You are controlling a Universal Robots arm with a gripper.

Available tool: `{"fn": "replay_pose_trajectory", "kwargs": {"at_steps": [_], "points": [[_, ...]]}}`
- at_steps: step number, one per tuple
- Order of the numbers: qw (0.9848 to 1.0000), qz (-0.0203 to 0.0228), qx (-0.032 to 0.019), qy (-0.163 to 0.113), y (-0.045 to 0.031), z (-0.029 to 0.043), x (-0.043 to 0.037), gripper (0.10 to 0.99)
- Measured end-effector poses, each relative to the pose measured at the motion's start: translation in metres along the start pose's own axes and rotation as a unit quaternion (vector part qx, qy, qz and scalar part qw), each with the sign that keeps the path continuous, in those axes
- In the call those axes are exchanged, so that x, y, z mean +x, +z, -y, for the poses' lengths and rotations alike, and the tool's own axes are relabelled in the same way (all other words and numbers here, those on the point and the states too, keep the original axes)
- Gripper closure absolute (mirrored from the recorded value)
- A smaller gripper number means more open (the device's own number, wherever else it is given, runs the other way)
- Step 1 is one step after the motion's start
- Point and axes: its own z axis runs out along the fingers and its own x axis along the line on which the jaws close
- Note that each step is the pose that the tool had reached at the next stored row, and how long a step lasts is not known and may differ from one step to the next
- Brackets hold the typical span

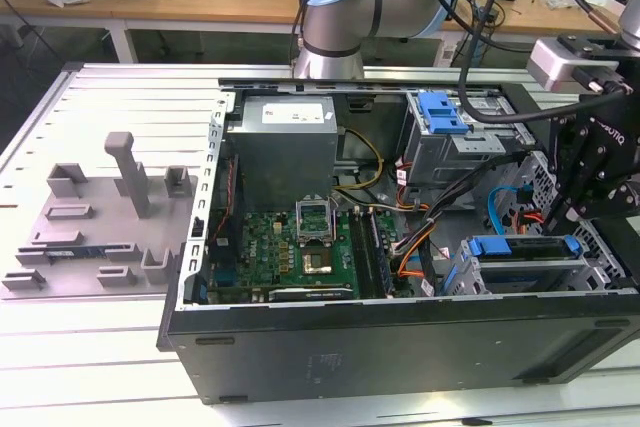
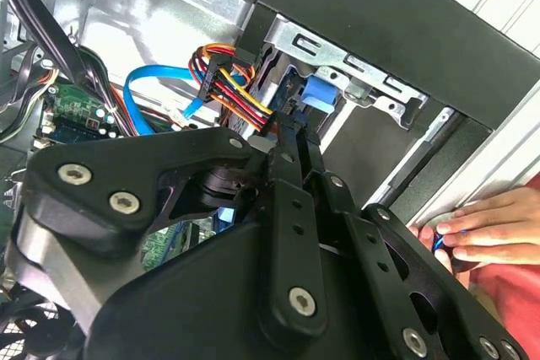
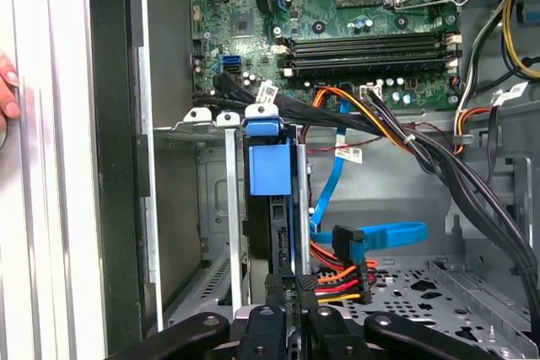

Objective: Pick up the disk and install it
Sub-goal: 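Insert the first disk wire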

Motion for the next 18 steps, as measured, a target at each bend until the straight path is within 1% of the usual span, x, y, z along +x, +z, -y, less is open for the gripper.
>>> {"fn": "replay_pose_trajectory", "kwargs": {"at_steps": [8, 13, 18], "points": [[1.0000, 0.0000, 0.0000, 0.000, 0.0001, -0.0001, 0.0000, 0.918], [1.0000, 0.0001, 0.0000, 0.000, 0.0001, -0.0017, 0.0001, 0.918], [1.0000, 0.0027, -0.0001, 0.000, 0.0001, -0.0022, 0.0000, 0.918]]}}
